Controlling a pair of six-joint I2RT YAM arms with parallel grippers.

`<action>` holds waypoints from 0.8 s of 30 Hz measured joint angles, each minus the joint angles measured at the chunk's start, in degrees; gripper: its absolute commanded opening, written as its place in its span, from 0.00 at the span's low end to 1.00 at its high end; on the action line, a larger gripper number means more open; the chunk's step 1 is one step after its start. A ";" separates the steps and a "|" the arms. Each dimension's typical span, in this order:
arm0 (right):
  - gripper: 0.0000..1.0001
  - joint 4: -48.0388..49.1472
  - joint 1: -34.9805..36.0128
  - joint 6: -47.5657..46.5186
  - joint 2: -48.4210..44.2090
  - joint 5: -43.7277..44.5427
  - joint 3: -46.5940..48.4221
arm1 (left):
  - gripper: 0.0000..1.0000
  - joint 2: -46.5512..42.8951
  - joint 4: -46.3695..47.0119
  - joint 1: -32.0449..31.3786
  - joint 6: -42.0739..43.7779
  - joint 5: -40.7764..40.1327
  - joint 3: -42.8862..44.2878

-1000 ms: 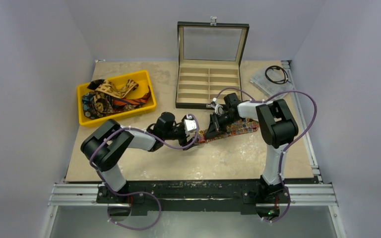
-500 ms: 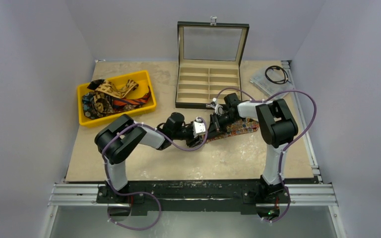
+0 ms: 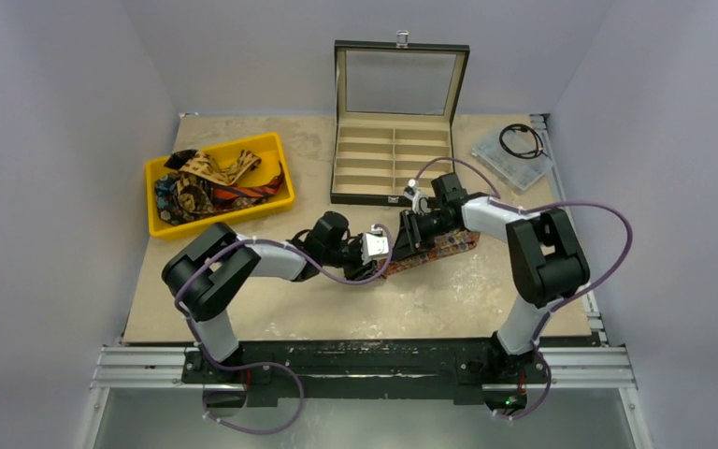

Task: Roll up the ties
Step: Roll the tie at the center of the board.

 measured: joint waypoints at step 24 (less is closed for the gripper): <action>0.24 -1.42 -0.46 -1.81 3.98 7.06 1.97 | 0.08 -5.25 -11.91 1.77 -2.78 -1.99 3.52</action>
